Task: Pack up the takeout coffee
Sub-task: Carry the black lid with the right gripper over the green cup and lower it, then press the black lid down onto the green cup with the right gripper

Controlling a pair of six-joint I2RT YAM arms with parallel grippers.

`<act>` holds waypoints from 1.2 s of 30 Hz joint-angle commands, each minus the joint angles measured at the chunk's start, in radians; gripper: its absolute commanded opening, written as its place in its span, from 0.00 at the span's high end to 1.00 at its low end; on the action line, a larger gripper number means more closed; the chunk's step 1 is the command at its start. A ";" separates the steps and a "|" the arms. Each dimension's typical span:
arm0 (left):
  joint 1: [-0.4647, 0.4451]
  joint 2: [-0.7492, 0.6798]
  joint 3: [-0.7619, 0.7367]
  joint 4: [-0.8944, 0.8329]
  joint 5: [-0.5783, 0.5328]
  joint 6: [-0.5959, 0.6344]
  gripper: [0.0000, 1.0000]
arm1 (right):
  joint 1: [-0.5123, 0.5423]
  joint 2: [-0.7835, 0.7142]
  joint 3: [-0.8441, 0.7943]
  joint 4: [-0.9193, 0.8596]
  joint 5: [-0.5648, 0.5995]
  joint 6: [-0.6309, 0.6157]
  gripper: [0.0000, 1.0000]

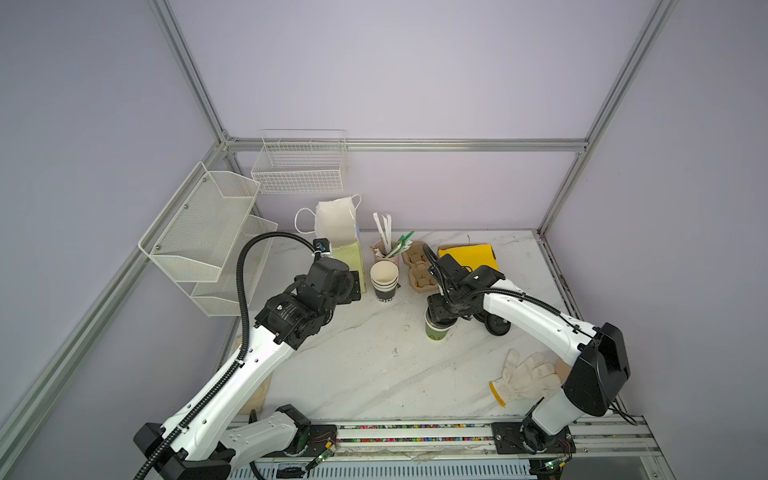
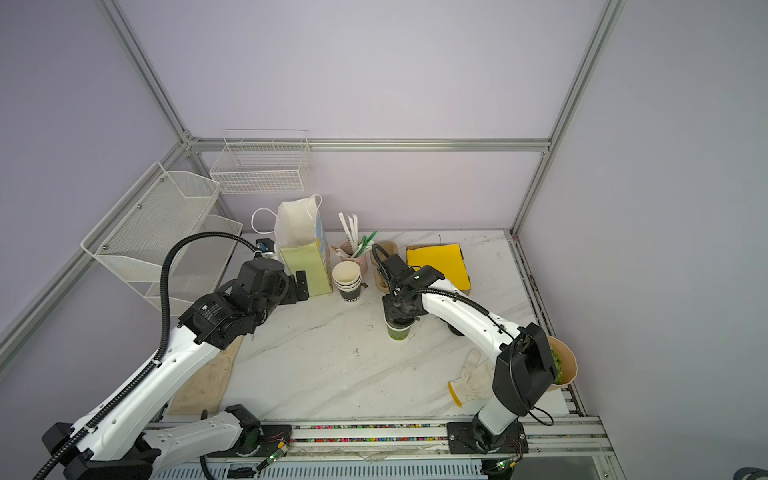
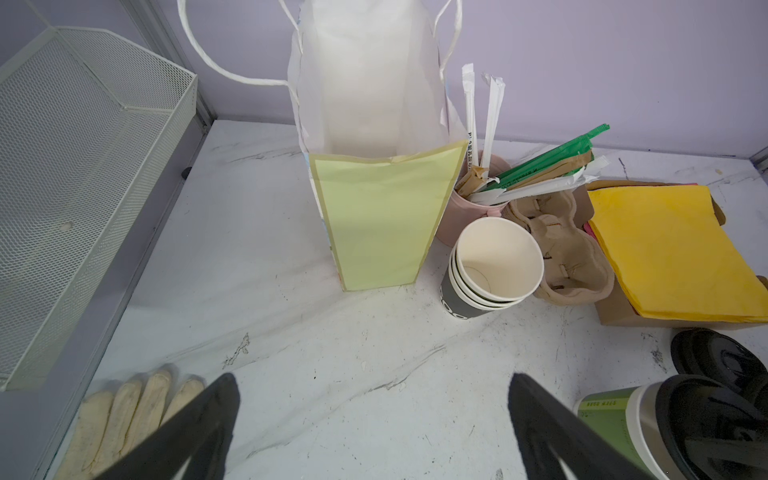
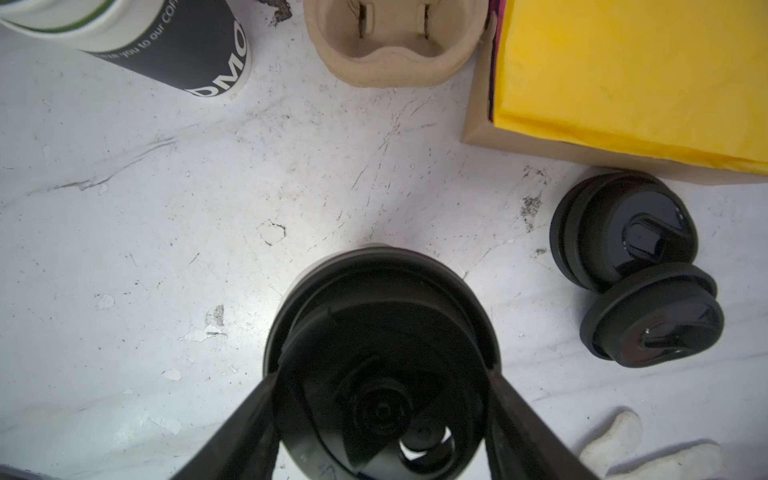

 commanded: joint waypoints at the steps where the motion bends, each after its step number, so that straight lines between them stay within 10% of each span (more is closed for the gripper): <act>1: 0.007 0.001 -0.031 0.027 -0.020 0.020 0.00 | 0.011 0.018 0.024 0.000 0.012 -0.007 0.37; 36: 0.006 0.011 -0.029 0.027 -0.004 0.032 0.00 | 0.032 0.017 -0.021 -0.025 0.064 0.012 0.36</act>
